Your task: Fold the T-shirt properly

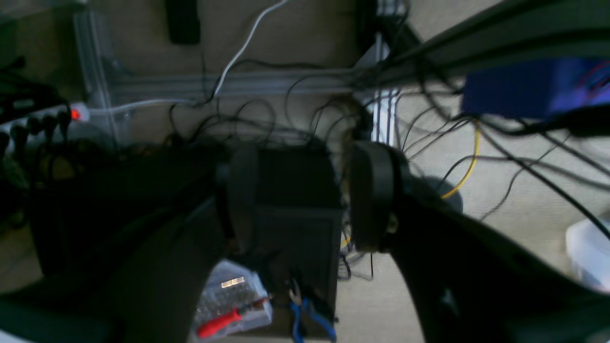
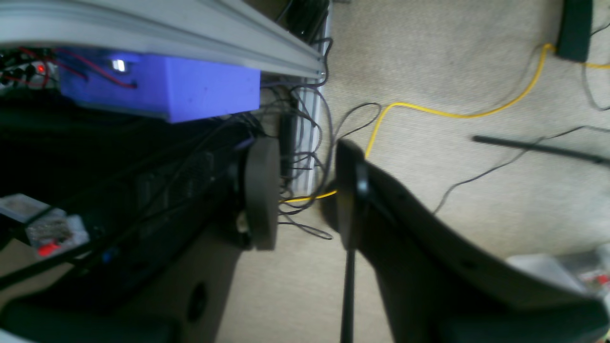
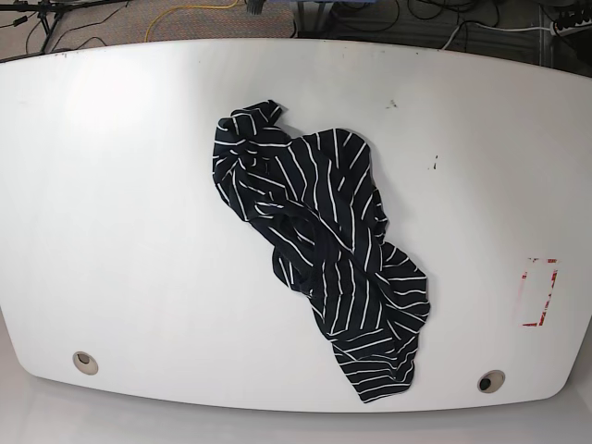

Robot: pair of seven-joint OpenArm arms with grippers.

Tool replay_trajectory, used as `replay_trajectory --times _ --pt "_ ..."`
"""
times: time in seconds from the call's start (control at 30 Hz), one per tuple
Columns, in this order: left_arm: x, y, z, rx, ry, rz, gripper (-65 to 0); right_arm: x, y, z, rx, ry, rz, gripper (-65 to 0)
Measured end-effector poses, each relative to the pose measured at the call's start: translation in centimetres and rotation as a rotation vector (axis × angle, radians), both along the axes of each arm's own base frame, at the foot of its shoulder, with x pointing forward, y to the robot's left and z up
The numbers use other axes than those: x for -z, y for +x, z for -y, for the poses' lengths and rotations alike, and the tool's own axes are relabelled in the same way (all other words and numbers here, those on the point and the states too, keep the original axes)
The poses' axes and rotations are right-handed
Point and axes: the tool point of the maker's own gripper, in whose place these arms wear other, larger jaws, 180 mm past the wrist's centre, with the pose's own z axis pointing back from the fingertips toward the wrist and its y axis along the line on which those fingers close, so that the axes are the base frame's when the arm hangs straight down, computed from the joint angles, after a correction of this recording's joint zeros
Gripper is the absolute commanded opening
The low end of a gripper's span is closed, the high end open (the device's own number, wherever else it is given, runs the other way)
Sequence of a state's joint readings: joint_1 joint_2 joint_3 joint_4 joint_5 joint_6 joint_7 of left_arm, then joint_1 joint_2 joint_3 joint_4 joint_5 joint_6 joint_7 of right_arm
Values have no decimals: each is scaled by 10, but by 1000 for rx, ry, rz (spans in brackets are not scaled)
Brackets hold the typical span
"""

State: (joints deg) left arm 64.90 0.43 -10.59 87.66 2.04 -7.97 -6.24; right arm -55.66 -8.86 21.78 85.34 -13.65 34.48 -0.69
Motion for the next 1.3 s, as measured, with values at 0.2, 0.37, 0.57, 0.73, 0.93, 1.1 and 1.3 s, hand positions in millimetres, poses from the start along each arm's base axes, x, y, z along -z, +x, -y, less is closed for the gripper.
replay_trajectory --times 0.2,0.37,0.57,0.73,0.93,1.1,1.3 --pt "-17 14 -9 4 28 49 -363 -3 5 -4 0 -10 14 -463" --pt "-28 23 -9 17 33 80 -363 -10 8 2 -5 -34 31 -463" --pt "-38 36 -15 19 50 121 -363 -31 27 13 -33 -75 89 -463" --pt "-47 48 -28 15 94 151 -363 -56 45 20 -9 -89 120 -463" --pt "-62 69 -28 28 102 214 -363 -79 63 25 -36 -124 150 -463" --pt "-75 84 -26 35 106 265 -363 -93 78 27 -51 -144 191 -463" --pt "-86 95 -25 43 112 300 -363 -93 79 27 -54 -147 188 -463"
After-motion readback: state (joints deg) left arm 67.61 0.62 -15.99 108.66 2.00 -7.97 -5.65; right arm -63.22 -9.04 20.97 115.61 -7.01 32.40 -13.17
